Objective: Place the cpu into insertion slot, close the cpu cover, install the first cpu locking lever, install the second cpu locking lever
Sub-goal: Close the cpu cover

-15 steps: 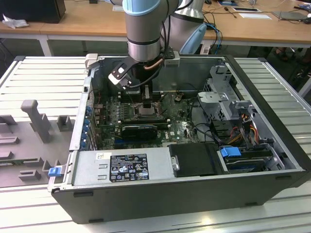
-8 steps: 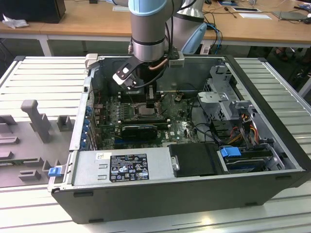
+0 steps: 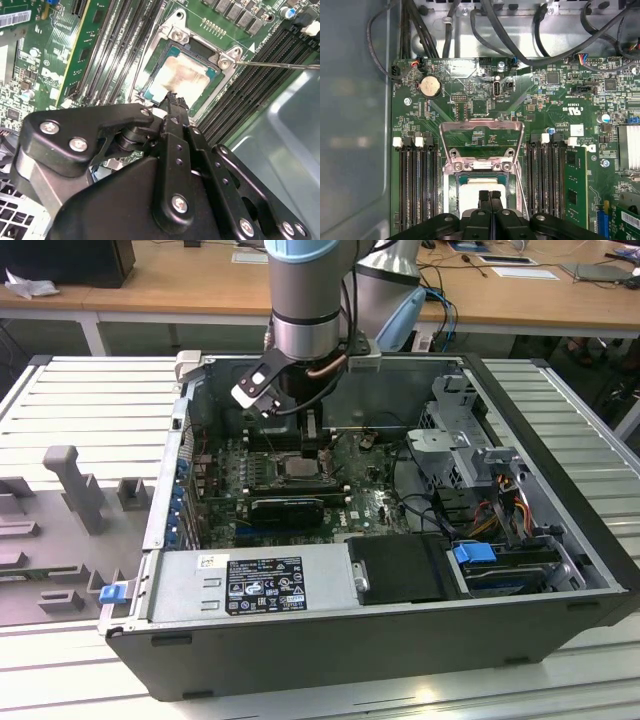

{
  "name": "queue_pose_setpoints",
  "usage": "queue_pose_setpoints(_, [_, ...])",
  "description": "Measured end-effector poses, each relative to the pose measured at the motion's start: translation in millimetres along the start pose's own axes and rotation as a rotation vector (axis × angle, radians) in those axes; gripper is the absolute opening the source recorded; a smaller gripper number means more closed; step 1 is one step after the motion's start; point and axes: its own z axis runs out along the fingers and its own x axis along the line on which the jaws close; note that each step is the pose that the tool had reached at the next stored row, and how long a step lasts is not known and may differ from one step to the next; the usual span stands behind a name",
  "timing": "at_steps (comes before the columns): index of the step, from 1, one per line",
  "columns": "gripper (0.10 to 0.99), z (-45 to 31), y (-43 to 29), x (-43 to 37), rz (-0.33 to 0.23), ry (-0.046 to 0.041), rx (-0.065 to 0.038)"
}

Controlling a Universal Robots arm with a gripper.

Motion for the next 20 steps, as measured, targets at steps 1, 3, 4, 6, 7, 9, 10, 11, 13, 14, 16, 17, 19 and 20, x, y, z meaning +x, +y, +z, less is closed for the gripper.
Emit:
queue_pose_setpoints(1, [0.106, -0.7, 0.1, 0.0, 0.0, 0.0, 0.0])
queue_pose_setpoints(3, [0.106, -1.7, 0.2, 0.1, 0.0, 0.0001, 0.0])
queue_pose_setpoints(4, [0.106, -2.3, 0.2, 0.2, 0.0, 0.0001, 0.0])
queue_pose_setpoints(6, [0.106, -2.5, 0.2, 0.2, 0.0, 0.0, 0.0])
queue_pose_setpoints(7, [0.106, -2.5, 0.2, 0.2, 0.0, 0.0, 0.0])
queue_pose_setpoints(9, [0.106, -2.5, 1.4, 0.2, 0.0, 0.0, 0.0])
queue_pose_setpoints(10, [0.106, -2.4, 2.0, 0.2, 0.0, 0.0, 0.0])
queue_pose_setpoints(11, [0.106, -2.4, 2.4, 0.2, 0.0, 0.0, 0.0])
queue_pose_setpoints(13, [0.106, -2.3, 2.7, 0.3, 0.0, 0.0, 0.0])
queue_pose_setpoints(14, [0.106, -2.3, 2.8, 0.3, 0.0, 0.0, 0.0])
queue_pose_setpoints(16, [0.106, -2.3, 2.8, 0.3, 0.0, 0.0, 0.0])
queue_pose_setpoints(17, [0.106, -2.3, 2.9, 0.4, 0.0, 0.0, 0.0])
queue_pose_setpoints(19, [0.106, -2.6, 3.0, 0.6, 0.0, -0.0001, 0.0])
queue_pose_setpoints(20, [0.106, -2.7, 3.0, 0.7, 0.0, 0.0, 0.0])
